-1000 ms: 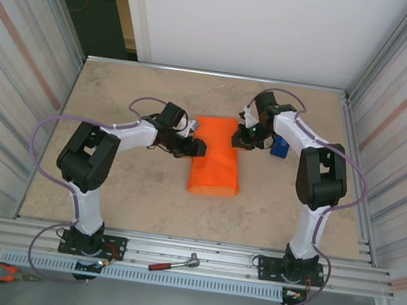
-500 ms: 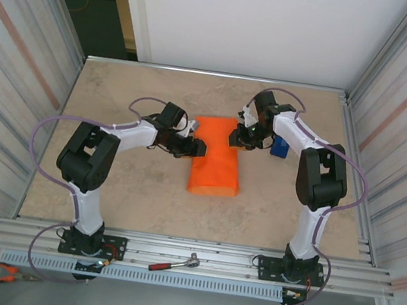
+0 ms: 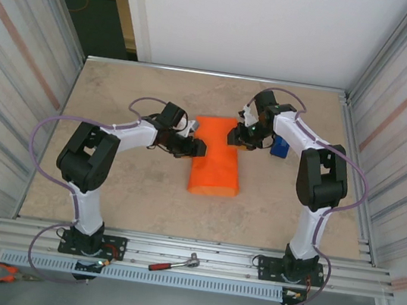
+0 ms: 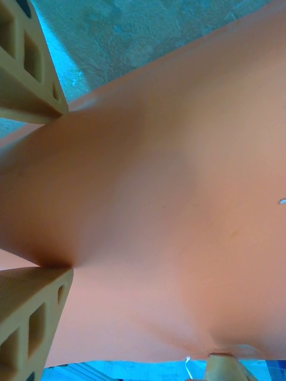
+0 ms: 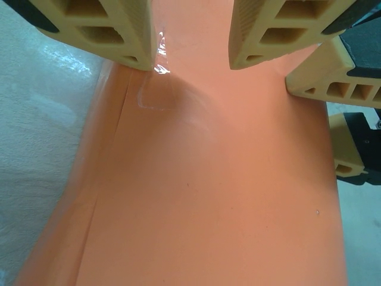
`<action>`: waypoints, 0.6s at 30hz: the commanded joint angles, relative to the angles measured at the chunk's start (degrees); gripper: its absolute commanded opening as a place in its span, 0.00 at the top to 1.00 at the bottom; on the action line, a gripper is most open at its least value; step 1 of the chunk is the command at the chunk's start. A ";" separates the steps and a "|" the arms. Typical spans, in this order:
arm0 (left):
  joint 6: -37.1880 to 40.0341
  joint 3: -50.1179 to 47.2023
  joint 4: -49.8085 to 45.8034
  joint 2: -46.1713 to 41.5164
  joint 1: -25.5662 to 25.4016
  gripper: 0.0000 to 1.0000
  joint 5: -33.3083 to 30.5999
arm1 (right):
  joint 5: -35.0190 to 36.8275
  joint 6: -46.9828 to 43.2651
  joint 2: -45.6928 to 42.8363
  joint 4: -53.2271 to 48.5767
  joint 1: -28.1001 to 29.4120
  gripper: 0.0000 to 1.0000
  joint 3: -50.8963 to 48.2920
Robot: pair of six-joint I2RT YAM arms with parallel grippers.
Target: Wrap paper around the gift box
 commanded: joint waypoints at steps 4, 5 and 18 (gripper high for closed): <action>1.21 -4.01 -11.61 3.36 -0.22 0.40 -9.64 | 4.70 0.68 -0.89 -0.32 -1.05 0.60 -1.20; 1.19 -4.05 -11.57 3.35 -0.22 0.40 -9.59 | 4.73 0.68 -0.86 -0.34 -1.05 0.60 -1.20; 1.18 -4.32 -11.36 3.42 -0.22 0.41 -9.57 | 5.12 0.76 -1.19 -0.37 -1.07 0.54 -1.13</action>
